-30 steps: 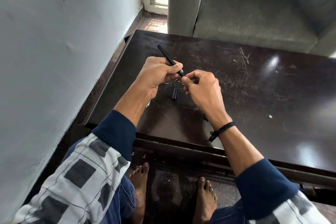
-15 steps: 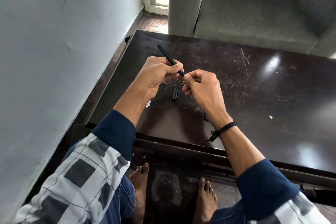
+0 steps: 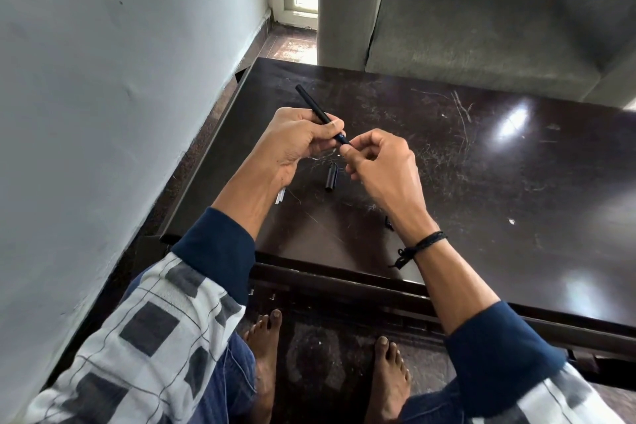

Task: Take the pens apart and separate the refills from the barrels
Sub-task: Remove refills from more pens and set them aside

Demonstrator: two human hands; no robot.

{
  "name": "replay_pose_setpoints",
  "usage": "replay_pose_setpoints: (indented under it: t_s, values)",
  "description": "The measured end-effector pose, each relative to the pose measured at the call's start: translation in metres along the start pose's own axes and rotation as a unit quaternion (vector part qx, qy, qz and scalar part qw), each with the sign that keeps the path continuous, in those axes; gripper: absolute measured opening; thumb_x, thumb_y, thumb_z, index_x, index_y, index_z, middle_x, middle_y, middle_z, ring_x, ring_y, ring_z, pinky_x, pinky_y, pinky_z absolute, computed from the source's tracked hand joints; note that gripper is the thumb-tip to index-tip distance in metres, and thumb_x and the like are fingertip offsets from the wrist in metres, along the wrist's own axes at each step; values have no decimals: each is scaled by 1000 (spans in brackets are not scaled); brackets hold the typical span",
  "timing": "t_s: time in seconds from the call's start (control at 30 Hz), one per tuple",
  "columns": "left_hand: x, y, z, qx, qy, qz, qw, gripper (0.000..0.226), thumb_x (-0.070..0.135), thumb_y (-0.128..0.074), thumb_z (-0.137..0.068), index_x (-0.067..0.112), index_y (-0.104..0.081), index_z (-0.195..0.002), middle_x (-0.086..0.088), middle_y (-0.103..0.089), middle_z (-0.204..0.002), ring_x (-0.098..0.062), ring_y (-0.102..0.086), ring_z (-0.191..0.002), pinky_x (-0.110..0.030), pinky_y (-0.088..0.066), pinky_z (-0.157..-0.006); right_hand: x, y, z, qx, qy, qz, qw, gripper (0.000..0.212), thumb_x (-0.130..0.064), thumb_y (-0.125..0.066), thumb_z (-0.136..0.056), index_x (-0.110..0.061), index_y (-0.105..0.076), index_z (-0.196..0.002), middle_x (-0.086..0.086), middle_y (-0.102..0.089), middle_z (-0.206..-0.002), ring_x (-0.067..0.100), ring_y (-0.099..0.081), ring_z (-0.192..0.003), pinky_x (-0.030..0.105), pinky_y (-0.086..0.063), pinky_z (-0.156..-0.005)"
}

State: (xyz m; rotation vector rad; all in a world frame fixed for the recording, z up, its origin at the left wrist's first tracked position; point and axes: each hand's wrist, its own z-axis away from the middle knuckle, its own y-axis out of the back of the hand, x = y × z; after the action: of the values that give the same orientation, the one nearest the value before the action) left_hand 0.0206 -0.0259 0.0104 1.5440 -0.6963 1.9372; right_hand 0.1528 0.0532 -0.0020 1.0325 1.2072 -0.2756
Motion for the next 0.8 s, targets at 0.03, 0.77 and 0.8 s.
replay_pose_setpoints:
  t_s: [0.03,0.77,0.8]
  values:
    - [0,0,0,1,-1,-4,1000,9,0,-73,-87,-3,-75,-95,-16,-73,-90,-20,-72,-83,-29,-62,-83,0,0,0,1,3,9,1000,11,-34,-72,-91,-29,-66,-83,-4,-74,-73,15,-72,-72,45,-59,-78]
    - [1,-2,1,-1,-3,-1,1000,8,0,-72,-88,-3,-74,-95,-14,-71,-87,-17,-71,-78,-24,-61,-78,4,-2,1,15,52,88,995,13,-35,-59,-99,-26,-67,-97,-6,-69,-78,19,-67,-75,42,-55,-71]
    - [1,-2,1,1,-4,-1,1000,7,0,-72,-87,-3,-74,-94,-13,-71,-86,-17,-71,-78,-24,-61,-78,4,-2,1,11,50,84,995,13,-37,-58,-99,-27,-67,-99,-6,-70,-79,19,-68,-75,43,-56,-72]
